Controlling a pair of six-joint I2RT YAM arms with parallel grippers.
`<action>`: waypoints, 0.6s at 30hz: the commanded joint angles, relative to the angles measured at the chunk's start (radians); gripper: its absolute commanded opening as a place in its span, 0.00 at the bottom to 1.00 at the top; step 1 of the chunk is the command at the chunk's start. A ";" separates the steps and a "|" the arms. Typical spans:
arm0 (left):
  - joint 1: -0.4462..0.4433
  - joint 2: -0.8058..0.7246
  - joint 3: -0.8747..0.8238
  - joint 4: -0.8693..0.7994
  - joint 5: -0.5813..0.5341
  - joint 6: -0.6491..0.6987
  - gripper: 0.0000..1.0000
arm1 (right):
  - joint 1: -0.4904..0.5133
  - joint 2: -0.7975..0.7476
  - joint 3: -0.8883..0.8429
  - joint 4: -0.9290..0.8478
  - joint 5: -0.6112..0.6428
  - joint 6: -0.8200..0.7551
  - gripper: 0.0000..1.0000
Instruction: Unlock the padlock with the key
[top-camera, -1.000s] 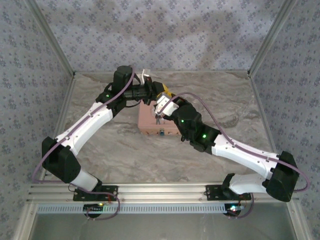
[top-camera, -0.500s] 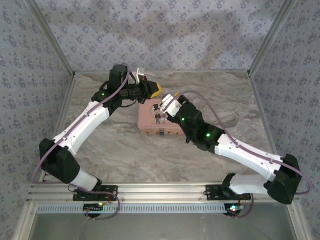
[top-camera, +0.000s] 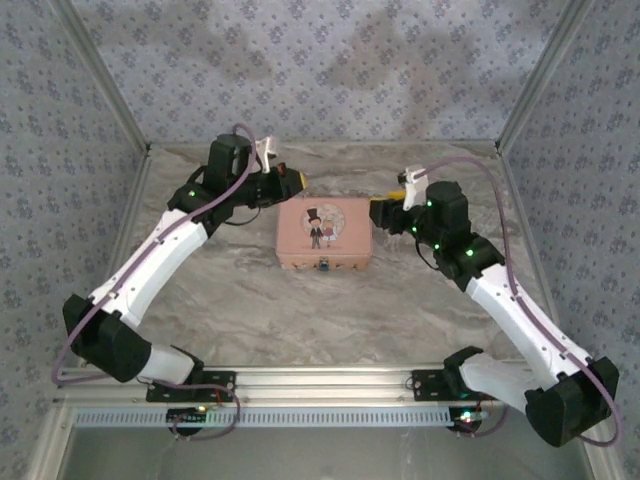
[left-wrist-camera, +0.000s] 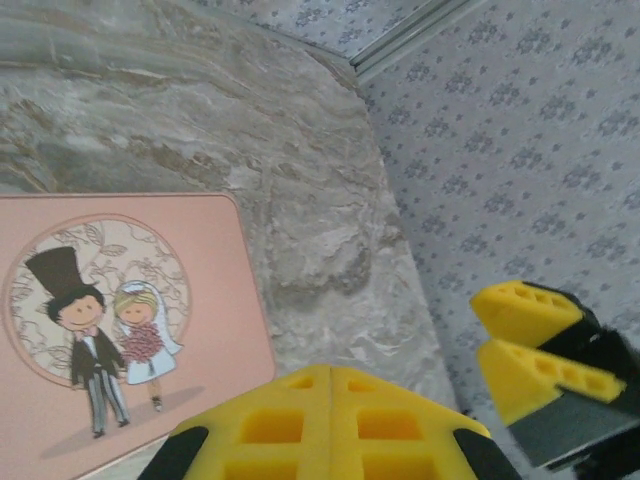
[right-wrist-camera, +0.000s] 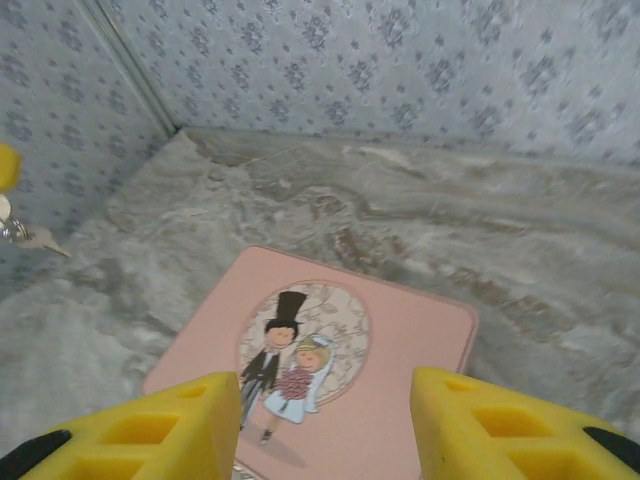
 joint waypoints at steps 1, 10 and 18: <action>-0.027 -0.044 -0.032 0.006 -0.075 0.131 0.00 | -0.053 0.020 -0.031 0.117 -0.257 0.259 0.50; -0.056 -0.094 -0.155 0.249 -0.016 0.092 0.00 | -0.091 0.092 -0.080 0.424 -0.461 0.571 0.56; -0.088 -0.134 -0.228 0.483 0.012 -0.026 0.00 | -0.069 0.158 -0.146 0.772 -0.509 0.792 0.55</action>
